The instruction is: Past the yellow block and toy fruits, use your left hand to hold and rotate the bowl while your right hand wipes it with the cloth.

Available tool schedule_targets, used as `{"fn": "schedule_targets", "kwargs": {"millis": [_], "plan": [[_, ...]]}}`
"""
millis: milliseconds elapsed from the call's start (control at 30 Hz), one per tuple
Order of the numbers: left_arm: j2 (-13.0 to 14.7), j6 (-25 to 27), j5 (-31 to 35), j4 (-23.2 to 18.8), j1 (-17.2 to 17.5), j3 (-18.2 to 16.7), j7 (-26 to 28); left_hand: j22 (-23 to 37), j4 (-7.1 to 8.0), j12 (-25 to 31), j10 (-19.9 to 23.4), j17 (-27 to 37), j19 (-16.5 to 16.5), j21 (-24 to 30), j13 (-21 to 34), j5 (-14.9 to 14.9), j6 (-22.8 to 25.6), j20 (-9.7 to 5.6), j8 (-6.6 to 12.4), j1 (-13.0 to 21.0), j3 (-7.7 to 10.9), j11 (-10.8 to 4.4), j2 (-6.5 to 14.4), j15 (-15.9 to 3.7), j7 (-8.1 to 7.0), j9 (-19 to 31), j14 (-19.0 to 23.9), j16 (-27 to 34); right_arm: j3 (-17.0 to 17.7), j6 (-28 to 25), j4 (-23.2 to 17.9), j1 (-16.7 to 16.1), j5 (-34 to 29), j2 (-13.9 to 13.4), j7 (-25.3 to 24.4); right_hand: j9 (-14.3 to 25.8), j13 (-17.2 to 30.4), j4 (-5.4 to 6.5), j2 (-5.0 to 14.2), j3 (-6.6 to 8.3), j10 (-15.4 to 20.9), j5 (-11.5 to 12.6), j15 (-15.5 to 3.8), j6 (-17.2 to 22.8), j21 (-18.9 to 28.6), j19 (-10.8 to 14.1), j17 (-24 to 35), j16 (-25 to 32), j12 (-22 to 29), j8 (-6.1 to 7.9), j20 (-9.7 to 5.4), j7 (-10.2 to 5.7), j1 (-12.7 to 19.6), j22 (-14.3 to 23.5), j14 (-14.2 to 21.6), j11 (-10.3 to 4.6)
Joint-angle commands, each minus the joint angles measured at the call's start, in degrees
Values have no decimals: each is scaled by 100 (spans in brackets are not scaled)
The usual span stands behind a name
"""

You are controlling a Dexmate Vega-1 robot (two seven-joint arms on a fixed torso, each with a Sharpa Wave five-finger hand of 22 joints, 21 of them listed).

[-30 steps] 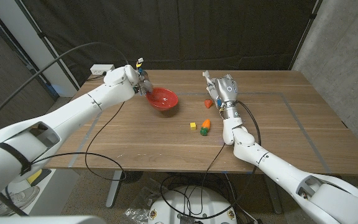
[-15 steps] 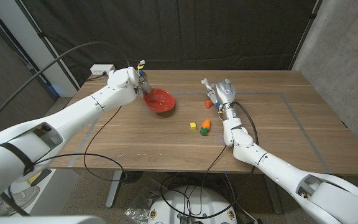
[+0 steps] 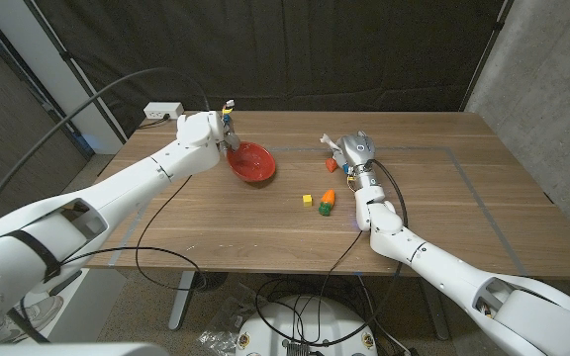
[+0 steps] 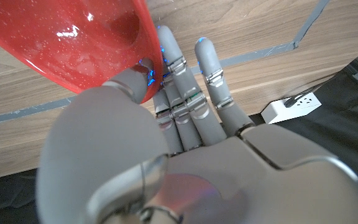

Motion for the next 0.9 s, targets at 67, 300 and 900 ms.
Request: {"fn": "schedule_targets", "kwargs": {"millis": [67, 300, 900], "plan": [[-32, -149, 248, -3, 51, -116, -321, -3, 148, -466, -1045, -376, -669, -519, -220, 23, -922, -304, -15, -440, -180, -62, -343, 33, -129, -195, -1257, -546, 124, -30, -275, -64, 288, -96, 506, -17, -33, 280, -120, -139, -406, -52, -287, -485, -90, -148, -217, -367, -252, -164, -391, 66, -603, -6, -314, 95], [5, -197, 290, -136, 112, -228, -469, -5, 278, -522, -2593, -476, -1893, -1589, -362, 133, -2121, 566, -6, -843, -751, 183, -493, 641, -356, -326, -3472, -603, 249, -86, -735, -163, 536, -228, 1045, -47, -193, 734, -439, -566, -1502, 14, -121, -1565, -327, -441, -508, -838, -726, -265, -82, 197, -1696, -5, -1020, 327], [85, -521, -266, -856, 1127, -1332, 823, 62, 640, -500, -6399, -895, -3842, -3289, -511, 461, -6033, 989, -71, -1585, -2067, 672, -445, 1669, -597, -423, -7100, -663, 1259, 1353, -1255, -540, 3054, -533, 2357, -43, -797, 1458, -768, -1592, -4850, 99, 1002, -4907, -1534, -2022, -1310, -1240, -747, -219, 768, 606, -3681, 1, -4122, 937]]}}
